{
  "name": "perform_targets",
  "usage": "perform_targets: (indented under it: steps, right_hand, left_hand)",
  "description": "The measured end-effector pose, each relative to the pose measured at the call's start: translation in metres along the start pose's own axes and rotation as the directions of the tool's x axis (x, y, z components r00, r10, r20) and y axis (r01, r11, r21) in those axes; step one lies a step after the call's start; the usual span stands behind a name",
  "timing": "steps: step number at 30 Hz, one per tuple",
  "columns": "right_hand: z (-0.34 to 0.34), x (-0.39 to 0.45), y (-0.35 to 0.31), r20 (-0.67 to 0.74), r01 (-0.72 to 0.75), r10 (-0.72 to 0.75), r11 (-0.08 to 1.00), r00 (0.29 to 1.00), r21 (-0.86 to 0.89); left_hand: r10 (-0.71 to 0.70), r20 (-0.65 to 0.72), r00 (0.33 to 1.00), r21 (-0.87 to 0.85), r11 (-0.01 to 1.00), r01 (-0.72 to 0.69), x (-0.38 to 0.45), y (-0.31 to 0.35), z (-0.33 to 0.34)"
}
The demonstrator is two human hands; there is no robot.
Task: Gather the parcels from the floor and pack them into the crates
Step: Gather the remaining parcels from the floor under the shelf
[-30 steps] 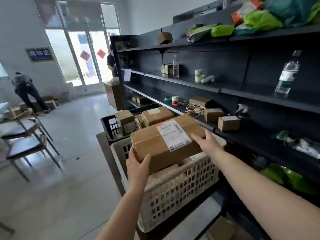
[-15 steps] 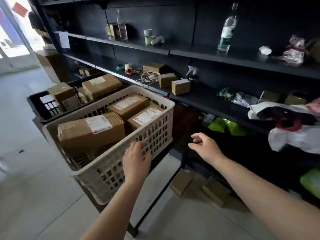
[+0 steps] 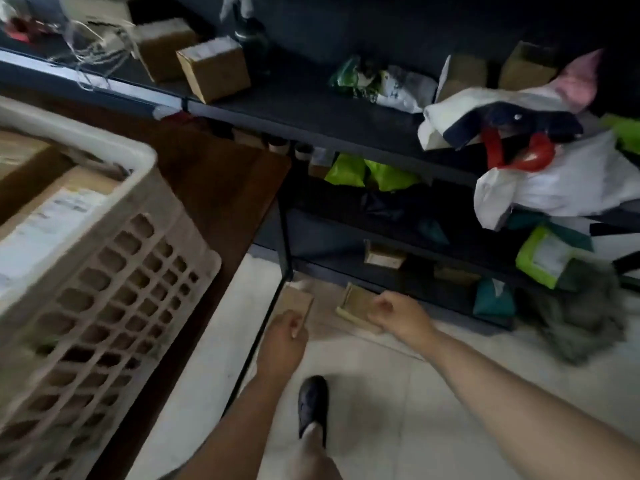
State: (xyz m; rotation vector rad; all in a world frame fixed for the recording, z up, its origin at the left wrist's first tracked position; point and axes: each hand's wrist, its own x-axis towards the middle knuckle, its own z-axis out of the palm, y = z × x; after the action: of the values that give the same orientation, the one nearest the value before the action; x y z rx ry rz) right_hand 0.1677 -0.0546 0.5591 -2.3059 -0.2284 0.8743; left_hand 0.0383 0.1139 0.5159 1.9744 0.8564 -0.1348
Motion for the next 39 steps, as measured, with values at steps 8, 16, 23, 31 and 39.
perform_targets:
  steps: [8, 16, 23, 31, 39]
  right_hand:
    - [0.068, 0.219, 0.150, 0.014, -0.255, 0.254, 0.966, 0.967, 0.051]
    - [0.182, 0.390, 0.363, -0.129, -0.464, 0.507, 0.846, 0.852, 0.263]
    - [0.210, 0.451, 0.419, -0.093, -0.346, 0.489, 0.726, 0.867, 0.594]
    - [0.145, 0.330, 0.312, -0.138, -0.268, 0.466, 0.699, 0.874, 0.663]
    - [-0.030, 0.134, 0.106, -0.117, -0.175, 0.322, 0.745, 0.940, 0.643]
  left_hand:
    - [-0.017, 0.121, 0.993, 0.147, 0.989, -0.001, 0.220, -0.088, 0.147]
    - [-0.007, 0.270, 0.963, 0.357, 0.930, -0.093, 0.394, -0.231, 0.337]
    - [-0.246, 0.349, 0.904, 0.068, 0.969, 0.237, 0.457, -0.240, 0.419]
    - [-0.250, 0.229, 0.941, -0.025, 0.965, 0.263, 0.337, -0.146, 0.305]
    - [-0.315, 0.214, 0.925, -0.224, 0.906, 0.360, 0.117, 0.051, 0.102]
